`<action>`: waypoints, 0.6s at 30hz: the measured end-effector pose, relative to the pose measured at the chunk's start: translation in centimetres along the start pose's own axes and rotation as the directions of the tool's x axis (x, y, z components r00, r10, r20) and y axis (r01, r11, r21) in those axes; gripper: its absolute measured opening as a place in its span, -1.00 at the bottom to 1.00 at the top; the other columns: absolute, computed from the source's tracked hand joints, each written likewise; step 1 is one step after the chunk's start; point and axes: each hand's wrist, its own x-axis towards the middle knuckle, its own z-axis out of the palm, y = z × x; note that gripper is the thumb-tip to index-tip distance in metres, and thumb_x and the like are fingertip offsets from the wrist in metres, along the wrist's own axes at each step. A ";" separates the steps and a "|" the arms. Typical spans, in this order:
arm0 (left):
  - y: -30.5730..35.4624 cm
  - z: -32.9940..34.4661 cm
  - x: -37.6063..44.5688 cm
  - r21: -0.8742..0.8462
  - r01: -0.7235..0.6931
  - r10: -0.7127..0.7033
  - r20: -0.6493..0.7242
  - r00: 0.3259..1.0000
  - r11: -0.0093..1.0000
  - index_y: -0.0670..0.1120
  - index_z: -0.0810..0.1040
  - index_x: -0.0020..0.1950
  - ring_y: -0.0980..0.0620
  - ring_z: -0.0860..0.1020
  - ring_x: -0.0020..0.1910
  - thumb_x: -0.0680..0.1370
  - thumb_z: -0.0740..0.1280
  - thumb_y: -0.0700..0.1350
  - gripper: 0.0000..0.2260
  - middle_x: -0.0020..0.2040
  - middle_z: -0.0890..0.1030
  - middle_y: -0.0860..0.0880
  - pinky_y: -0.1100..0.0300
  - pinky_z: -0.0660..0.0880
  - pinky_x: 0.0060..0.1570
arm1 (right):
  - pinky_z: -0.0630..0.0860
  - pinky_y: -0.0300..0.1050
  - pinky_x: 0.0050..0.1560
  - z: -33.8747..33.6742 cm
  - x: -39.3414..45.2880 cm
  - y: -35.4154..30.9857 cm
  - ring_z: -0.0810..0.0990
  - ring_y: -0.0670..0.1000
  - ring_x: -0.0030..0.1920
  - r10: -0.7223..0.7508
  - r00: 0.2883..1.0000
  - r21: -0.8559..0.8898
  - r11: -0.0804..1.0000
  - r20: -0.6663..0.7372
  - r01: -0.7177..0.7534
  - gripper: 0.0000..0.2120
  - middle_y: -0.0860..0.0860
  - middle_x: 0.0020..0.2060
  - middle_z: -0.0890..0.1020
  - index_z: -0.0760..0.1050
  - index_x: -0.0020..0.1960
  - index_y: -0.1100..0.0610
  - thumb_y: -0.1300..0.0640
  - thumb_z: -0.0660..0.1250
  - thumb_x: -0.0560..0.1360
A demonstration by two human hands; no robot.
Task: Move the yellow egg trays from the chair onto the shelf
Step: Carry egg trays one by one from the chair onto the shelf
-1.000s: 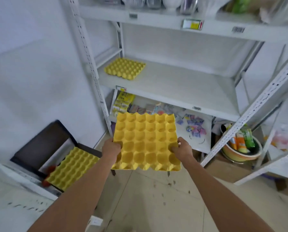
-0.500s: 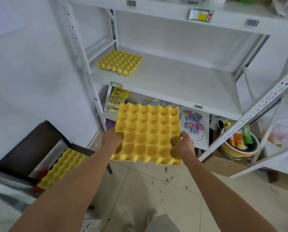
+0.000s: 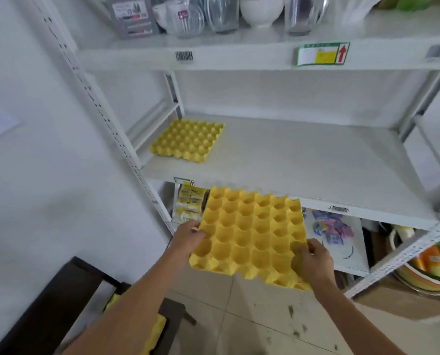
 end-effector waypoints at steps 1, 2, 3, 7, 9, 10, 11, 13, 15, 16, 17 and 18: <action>0.7 -0.1 0.8 -0.014 -0.015 0.015 -0.008 1.000 1.000 -0.01 0.63 0.12 -0.07 0.65 0.00 0.47 0.40 -0.18 -0.76 0.04 0.68 -0.06 -0.07 0.60 0.11 | 0.56 -0.04 -0.24 0.2 0.8 -0.6 0.60 0.09 -0.20 -0.005 1.000 0.003 1.000 -0.012 0.005 -0.92 0.05 -0.21 0.65 0.58 -0.07 0.02 0.13 0.31 0.55; 1.5 -0.1 1.5 -0.018 -0.023 0.023 -0.011 1.000 1.000 -0.01 0.63 0.13 -0.08 0.65 0.00 0.46 0.41 -0.16 -0.75 0.03 0.67 -0.05 -0.07 0.60 0.12 | 0.55 -0.05 -0.25 0.4 1.5 -1.1 0.59 0.09 -0.20 -0.012 0.999 -0.010 1.000 -0.032 0.012 -0.90 0.06 -0.20 0.65 0.59 -0.05 0.05 0.14 0.29 0.56; 2.2 -0.2 2.3 -0.021 -0.028 0.027 -0.014 1.000 0.999 0.01 0.64 0.10 -0.08 0.65 -0.01 0.46 0.41 -0.15 -0.77 0.00 0.67 -0.03 -0.06 0.60 0.10 | 0.49 -0.09 -0.29 0.6 2.3 -1.7 0.58 0.08 -0.21 -0.023 0.998 -0.034 0.999 -0.059 0.021 -0.88 0.07 -0.19 0.66 0.59 -0.03 0.07 0.15 0.27 0.56; 5.3 -0.9 6.3 -0.008 -0.049 0.049 -0.026 0.998 0.999 0.03 0.66 0.02 -0.01 0.64 -0.10 0.47 0.39 -0.08 -0.85 -0.09 0.66 0.03 0.06 0.56 -0.11 | 0.48 -0.08 -0.28 1.6 6.2 -5.1 0.59 0.14 -0.18 -0.087 0.989 -0.081 0.994 -0.123 0.077 -0.83 0.07 -0.19 0.67 0.62 0.01 0.09 0.10 0.25 0.55; 6.8 -1.2 8.9 0.030 -0.082 0.082 -0.019 0.996 0.996 0.01 0.67 0.03 -0.04 0.64 -0.04 0.48 0.38 -0.05 -0.84 -0.06 0.67 0.00 0.03 0.56 -0.04 | 0.58 0.02 -0.19 2.3 8.5 -6.9 0.61 0.17 -0.17 -0.086 0.984 -0.090 0.993 -0.155 0.072 -0.83 0.06 -0.22 0.67 0.63 -0.01 0.07 0.08 0.27 0.52; 7.3 -1.2 10.4 0.033 -0.094 0.095 -0.018 0.995 0.995 -0.01 0.67 0.05 -0.06 0.64 0.00 0.48 0.39 -0.04 -0.82 -0.03 0.68 -0.02 -0.03 0.57 0.03 | 0.60 0.06 -0.16 2.7 9.5 -7.7 0.62 0.18 -0.17 -0.088 0.982 -0.092 0.993 -0.165 0.073 -0.82 0.07 -0.22 0.67 0.63 -0.01 0.07 0.07 0.28 0.51; 8.1 -1.3 11.7 0.019 -0.097 0.098 -0.020 0.995 0.995 -0.03 0.67 0.10 -0.08 0.64 0.04 0.47 0.39 -0.03 -0.77 0.02 0.68 -0.04 -0.06 0.58 0.10 | 0.62 0.10 -0.15 3.1 10.6 -8.4 0.62 0.18 -0.16 -0.093 0.980 -0.088 0.993 -0.176 0.079 -0.81 0.07 -0.21 0.67 0.64 -0.01 0.07 0.06 0.28 0.50; 9.6 -1.5 14.6 0.012 -0.100 0.100 -0.030 0.994 0.995 -0.03 0.63 0.20 -0.07 0.62 0.10 0.48 0.40 0.01 -0.69 0.10 0.67 -0.02 -0.05 0.56 0.16 | 0.63 0.13 -0.13 4.3 12.9 -9.7 0.61 0.20 -0.16 -0.092 0.973 -0.090 0.993 -0.211 0.074 -0.80 0.08 -0.22 0.66 0.63 -0.02 0.08 0.06 0.26 0.50; 10.8 -1.5 17.7 0.034 -0.122 0.124 -0.049 0.991 0.992 -0.02 0.62 0.23 -0.06 0.60 0.12 0.49 0.39 0.01 -0.68 0.13 0.65 0.00 -0.03 0.55 0.18 | 0.59 0.05 -0.20 5.7 15.4 -10.9 0.59 0.21 -0.18 -0.072 0.968 -0.116 0.992 -0.242 0.045 -0.80 0.08 -0.25 0.62 0.61 -0.07 0.10 0.12 0.20 0.51; 11.5 -1.5 19.2 0.035 -0.134 0.136 -0.052 0.989 0.990 -0.03 0.62 0.22 -0.05 0.59 0.11 0.50 0.38 0.00 -0.69 0.11 0.64 0.01 -0.01 0.54 0.20 | 0.54 0.00 -0.24 6.4 16.7 -11.5 0.57 0.22 -0.19 -0.058 0.965 -0.130 0.991 -0.256 0.025 -0.79 0.08 -0.27 0.61 0.60 -0.09 0.11 0.15 0.18 0.51; 12.1 -1.4 20.6 0.039 -0.147 0.149 -0.046 0.988 0.988 -0.01 0.63 0.16 -0.04 0.57 0.06 0.51 0.37 -0.02 -0.76 0.04 0.62 0.02 0.04 0.53 0.17 | 0.49 -0.04 -0.27 7.2 18.0 -12.2 0.57 0.22 -0.20 -0.038 0.962 -0.140 0.990 -0.270 0.000 -0.79 0.08 -0.27 0.60 0.60 -0.10 0.11 0.17 0.17 0.51; 12.6 -1.2 22.2 0.055 -0.168 0.170 -0.034 0.985 0.984 0.03 0.61 0.03 -0.03 0.53 -0.03 0.52 0.34 -0.03 -0.88 -0.06 0.57 0.03 0.09 0.51 0.08 | 0.46 -0.06 -0.27 7.8 19.1 -12.9 0.56 0.22 -0.20 -0.021 0.959 -0.147 0.989 -0.282 -0.022 -0.78 0.09 -0.27 0.60 0.61 -0.09 0.12 0.17 0.18 0.52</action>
